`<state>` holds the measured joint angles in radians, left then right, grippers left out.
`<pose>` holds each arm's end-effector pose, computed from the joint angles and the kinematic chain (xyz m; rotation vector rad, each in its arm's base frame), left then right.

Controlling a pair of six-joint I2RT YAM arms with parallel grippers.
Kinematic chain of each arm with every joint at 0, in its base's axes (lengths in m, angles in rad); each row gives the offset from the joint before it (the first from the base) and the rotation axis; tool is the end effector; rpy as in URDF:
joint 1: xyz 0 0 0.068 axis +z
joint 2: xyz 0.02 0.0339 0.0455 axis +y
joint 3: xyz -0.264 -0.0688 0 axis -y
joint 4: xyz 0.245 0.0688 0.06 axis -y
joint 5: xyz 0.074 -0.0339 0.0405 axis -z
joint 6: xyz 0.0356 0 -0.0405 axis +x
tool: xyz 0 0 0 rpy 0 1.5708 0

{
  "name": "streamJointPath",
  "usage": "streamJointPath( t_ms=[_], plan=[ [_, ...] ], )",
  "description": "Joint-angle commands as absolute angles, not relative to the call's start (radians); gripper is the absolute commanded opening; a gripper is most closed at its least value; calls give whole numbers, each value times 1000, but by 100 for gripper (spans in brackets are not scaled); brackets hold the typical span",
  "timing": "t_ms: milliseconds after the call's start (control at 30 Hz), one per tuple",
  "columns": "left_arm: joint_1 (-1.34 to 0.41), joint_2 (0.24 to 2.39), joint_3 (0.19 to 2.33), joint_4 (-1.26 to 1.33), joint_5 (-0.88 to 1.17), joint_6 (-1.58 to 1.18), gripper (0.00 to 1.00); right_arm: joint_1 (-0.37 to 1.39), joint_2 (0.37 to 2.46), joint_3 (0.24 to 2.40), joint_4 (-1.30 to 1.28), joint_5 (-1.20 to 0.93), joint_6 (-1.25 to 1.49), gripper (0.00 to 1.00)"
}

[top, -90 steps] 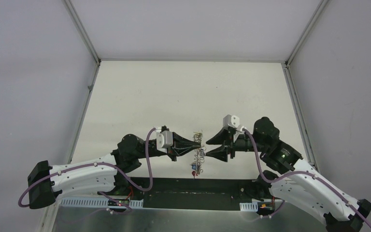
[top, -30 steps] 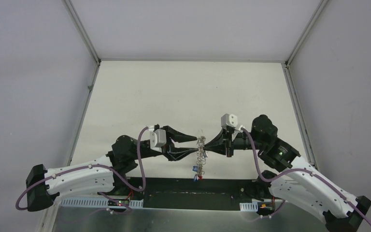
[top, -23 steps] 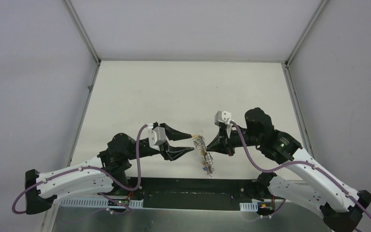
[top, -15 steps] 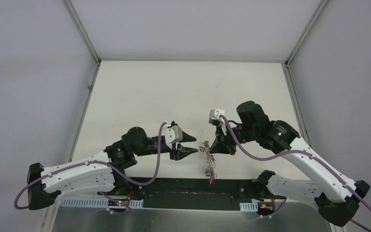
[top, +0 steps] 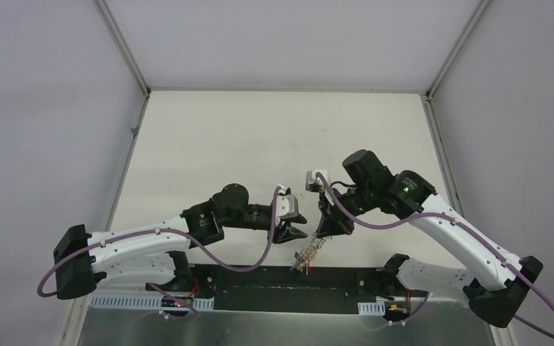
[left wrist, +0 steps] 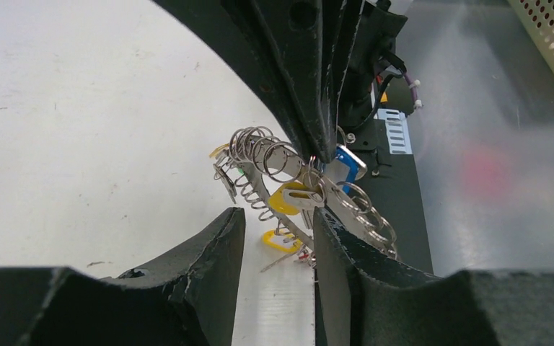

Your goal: Put the keys on the keyring

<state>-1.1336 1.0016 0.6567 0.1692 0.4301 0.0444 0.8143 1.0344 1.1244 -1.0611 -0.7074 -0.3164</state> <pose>0.0853 -0.2176 0.2909 1.3091 1.3499 -1.1487 0.1072 0.1473 0.3388 -1.5948 1.9761 1.0950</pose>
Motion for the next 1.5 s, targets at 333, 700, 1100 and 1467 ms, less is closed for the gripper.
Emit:
streamJointPath(
  t_ms=[333,700,1100,1467],
  plan=[
    [-1159,1087,713,330,555,23,26,812,1040,1152,-987,-761,-317,0],
    [-1162,1111,716,321,553,36,0,812,1040,1152,-983,-751,-311,0],
    [-1161,989,648,383,450,13,0,812,947,1113,-831,-632,-242,55],
    [-1161,823,473,730,336,-45,0,809,661,858,-427,-667,-115,53]
  ],
)
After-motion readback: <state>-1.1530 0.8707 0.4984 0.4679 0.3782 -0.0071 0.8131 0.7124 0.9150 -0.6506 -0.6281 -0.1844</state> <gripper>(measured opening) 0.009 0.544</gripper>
